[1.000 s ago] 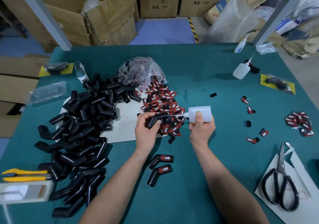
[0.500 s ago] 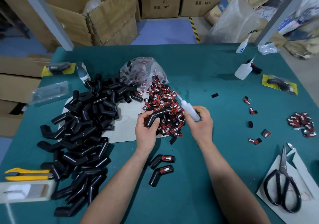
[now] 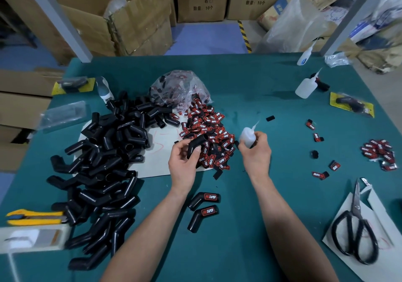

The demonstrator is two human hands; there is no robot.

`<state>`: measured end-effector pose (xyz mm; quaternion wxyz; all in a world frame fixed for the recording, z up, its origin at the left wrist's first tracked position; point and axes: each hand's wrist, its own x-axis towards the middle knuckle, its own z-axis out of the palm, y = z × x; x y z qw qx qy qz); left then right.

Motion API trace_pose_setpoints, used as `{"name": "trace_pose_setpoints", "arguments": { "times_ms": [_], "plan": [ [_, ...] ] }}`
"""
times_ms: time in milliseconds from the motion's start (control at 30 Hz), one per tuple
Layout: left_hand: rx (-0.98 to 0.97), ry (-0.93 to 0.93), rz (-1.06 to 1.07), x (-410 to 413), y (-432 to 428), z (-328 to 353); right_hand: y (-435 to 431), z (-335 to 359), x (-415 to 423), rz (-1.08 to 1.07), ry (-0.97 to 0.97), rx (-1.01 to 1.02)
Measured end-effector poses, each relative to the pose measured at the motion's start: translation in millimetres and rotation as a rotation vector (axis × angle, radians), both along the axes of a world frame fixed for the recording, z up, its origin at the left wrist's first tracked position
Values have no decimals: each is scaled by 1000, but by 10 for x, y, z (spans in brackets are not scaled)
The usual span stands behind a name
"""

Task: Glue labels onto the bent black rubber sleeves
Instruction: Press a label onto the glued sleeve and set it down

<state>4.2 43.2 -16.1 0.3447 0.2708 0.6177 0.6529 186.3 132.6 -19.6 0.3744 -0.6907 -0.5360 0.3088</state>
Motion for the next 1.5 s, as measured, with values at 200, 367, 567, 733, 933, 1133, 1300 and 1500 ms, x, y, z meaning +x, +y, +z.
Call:
{"name": "trace_pose_setpoints", "arguments": {
  "times_ms": [200, 367, 567, 733, 933, 1133, 1300, 1500],
  "plan": [
    [-27, 0, -10, -4, -3, 1, -113, 66, -51, -33, -91, 570],
    [-12, 10, -35, 0, 4, -13, -315, -39, -265, 481, -237, 754],
    [-8, 18, -43, -14, 25, -41, -209, 33, -441, 453, -223, 378],
    [11, 30, -51, -9, 46, -75, -61, 122, -489, 562, -330, 349],
    [15, 60, -52, -28, 55, -118, 131, 154, -511, 698, -393, 282],
    [51, 30, -18, -40, 63, -136, 79, 123, -578, 552, -300, 203],
    [92, -31, -10, -35, 56, -119, -169, 103, -531, 448, 134, 100],
    [138, 72, -31, -2, 19, -112, -441, 36, -472, 466, 500, -46]
  ]
}}
